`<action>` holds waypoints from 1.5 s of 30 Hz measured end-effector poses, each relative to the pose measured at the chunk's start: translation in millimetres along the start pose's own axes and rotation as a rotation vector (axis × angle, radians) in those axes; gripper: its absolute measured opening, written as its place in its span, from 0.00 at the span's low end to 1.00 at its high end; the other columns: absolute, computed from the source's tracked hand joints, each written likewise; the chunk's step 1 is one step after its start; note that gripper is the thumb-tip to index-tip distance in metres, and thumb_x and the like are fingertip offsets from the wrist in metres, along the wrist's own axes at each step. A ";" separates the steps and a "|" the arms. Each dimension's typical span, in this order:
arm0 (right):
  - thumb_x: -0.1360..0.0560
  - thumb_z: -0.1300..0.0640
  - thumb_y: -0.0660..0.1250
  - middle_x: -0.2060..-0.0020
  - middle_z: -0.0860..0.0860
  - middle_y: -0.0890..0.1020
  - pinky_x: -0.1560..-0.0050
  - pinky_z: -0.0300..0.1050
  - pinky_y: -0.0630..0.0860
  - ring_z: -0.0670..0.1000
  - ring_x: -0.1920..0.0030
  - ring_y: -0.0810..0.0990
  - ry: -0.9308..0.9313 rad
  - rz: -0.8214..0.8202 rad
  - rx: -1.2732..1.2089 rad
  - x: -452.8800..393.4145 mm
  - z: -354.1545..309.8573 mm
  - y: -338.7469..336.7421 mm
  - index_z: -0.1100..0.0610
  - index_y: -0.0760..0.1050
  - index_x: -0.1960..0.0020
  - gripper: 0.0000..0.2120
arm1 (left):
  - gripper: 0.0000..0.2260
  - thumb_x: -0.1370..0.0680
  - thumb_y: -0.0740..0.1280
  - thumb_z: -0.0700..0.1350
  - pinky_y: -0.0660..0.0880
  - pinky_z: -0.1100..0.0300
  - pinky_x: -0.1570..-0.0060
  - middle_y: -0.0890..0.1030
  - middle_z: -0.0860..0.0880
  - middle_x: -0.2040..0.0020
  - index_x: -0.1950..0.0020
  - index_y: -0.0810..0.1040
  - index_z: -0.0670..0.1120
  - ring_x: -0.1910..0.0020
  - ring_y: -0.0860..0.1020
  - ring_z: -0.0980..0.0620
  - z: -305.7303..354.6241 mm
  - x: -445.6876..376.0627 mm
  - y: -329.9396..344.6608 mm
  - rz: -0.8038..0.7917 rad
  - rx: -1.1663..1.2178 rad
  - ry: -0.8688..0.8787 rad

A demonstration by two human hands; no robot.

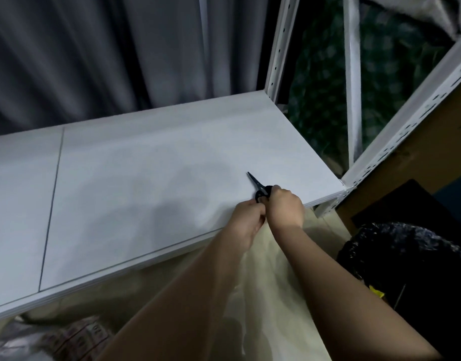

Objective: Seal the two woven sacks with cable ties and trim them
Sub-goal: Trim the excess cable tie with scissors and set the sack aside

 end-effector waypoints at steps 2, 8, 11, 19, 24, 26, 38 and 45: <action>0.22 0.61 0.56 0.47 0.59 0.80 0.58 0.46 0.66 0.60 0.45 0.78 -0.024 0.006 0.065 -1.3 -0.7 1.1 0.63 0.72 0.44 0.10 | 0.15 0.28 0.53 0.26 0.67 0.64 0.64 0.70 0.51 0.79 0.69 0.68 0.41 0.79 0.69 0.57 2.2 1.2 4.3 0.006 0.025 -0.035; 0.20 0.56 0.57 0.42 0.58 0.71 0.58 0.47 0.66 0.59 0.44 0.74 -0.009 0.008 0.104 -4.8 5.2 6.7 0.64 0.75 0.45 0.13 | 0.15 0.25 0.55 0.31 0.73 0.61 0.51 0.77 0.51 0.73 0.65 0.75 0.43 0.69 0.76 0.57 0.5 -0.9 8.7 -0.049 0.134 -0.067; 0.20 0.52 0.58 0.44 0.59 0.73 0.57 0.48 0.67 0.61 0.45 0.76 0.087 0.016 0.031 -6.6 12.0 10.4 0.63 0.73 0.43 0.15 | 0.13 0.24 0.57 0.34 0.70 0.58 0.41 0.81 0.53 0.69 0.61 0.78 0.46 0.62 0.77 0.55 -0.7 -5.0 11.9 -0.072 0.118 -0.101; 0.23 0.50 0.65 0.42 0.61 0.73 0.48 0.53 0.73 0.66 0.44 0.77 0.280 0.028 -0.172 -24.5 32.4 6.2 0.64 0.71 0.40 0.20 | 0.09 0.21 0.59 0.40 0.71 0.57 0.47 0.72 0.53 0.57 0.60 0.70 0.50 0.51 0.74 0.54 -2.6 8.0 -1.0 0.000 -0.006 -0.146; 0.22 0.48 0.61 0.42 0.59 0.72 0.55 0.50 0.71 0.65 0.47 0.78 0.216 0.094 -0.088 -11.6 29.5 -9.5 0.63 0.71 0.40 0.19 | 0.14 0.20 0.56 0.38 0.57 0.63 0.69 0.67 0.51 0.65 0.65 0.64 0.49 0.69 0.66 0.56 5.2 19.3 -22.2 0.057 -0.082 -0.154; 0.22 0.50 0.60 0.44 0.58 0.75 0.56 0.49 0.70 0.64 0.49 0.79 0.169 0.099 -0.080 -3.3 20.1 -18.1 0.61 0.73 0.42 0.16 | 0.11 0.20 0.57 0.39 0.60 0.63 0.69 0.74 0.49 0.61 0.62 0.69 0.47 0.67 0.72 0.56 11.9 35.7 -32.0 0.077 -0.157 -0.143; 0.23 0.57 0.56 0.50 0.56 0.82 0.60 0.42 0.66 0.59 0.50 0.80 -0.279 0.019 0.027 158.2 -103.3 -124.4 0.57 0.76 0.46 0.12 | 0.07 0.24 0.59 0.46 0.76 0.56 0.47 0.83 0.49 0.49 0.57 0.76 0.51 0.51 0.81 0.46 60.3 231.3 -116.7 0.413 -0.724 0.274; 0.24 0.57 0.57 0.47 0.54 0.81 0.57 0.42 0.68 0.58 0.47 0.79 -0.440 -0.193 -0.002 298.2 -174.1 -154.1 0.56 0.76 0.45 0.13 | 0.16 0.24 0.56 0.42 0.72 0.57 0.50 0.79 0.49 0.40 0.38 0.75 0.50 0.44 0.77 0.45 63.1 377.8 -179.8 0.724 -1.144 0.381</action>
Point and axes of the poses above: each hand's wrist, its own x-axis away from the middle knuckle, its own y-axis out of the palm, z = x × y, the point moved 1 cm from there along -x, towards the middle knuckle
